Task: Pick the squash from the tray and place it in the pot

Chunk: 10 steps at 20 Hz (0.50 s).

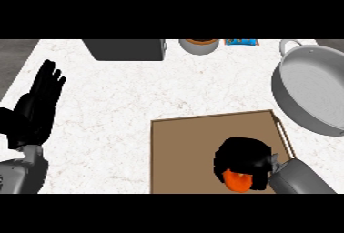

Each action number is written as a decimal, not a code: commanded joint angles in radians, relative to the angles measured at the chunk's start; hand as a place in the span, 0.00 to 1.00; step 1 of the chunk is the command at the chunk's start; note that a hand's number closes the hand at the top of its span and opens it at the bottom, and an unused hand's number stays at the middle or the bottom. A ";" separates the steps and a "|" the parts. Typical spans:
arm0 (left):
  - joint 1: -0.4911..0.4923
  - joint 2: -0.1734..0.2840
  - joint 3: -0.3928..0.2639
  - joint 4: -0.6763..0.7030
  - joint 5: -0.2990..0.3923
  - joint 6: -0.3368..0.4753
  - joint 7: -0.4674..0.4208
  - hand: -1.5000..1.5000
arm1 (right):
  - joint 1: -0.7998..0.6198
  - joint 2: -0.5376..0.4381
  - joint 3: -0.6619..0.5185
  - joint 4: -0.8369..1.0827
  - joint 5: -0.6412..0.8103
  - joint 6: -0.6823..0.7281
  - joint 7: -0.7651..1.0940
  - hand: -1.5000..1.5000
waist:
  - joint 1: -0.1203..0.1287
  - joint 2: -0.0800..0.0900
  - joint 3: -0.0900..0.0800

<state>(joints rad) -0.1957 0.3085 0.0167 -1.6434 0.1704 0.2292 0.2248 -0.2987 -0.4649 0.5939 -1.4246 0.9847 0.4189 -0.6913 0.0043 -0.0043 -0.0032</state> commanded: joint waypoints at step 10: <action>0.035 -0.023 0.044 0.021 -0.020 -0.023 -0.032 0.50 | 0.257 0.028 -0.135 -0.152 0.010 -0.024 0.239 1.00 | -0.041 -0.005 0.002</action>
<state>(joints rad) -0.1895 0.2803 0.0511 -1.6111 0.1524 0.2082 0.2010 -0.1680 -0.4638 0.5164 -1.5182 1.0034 0.4048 -0.6088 -0.0165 -0.0059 -0.0023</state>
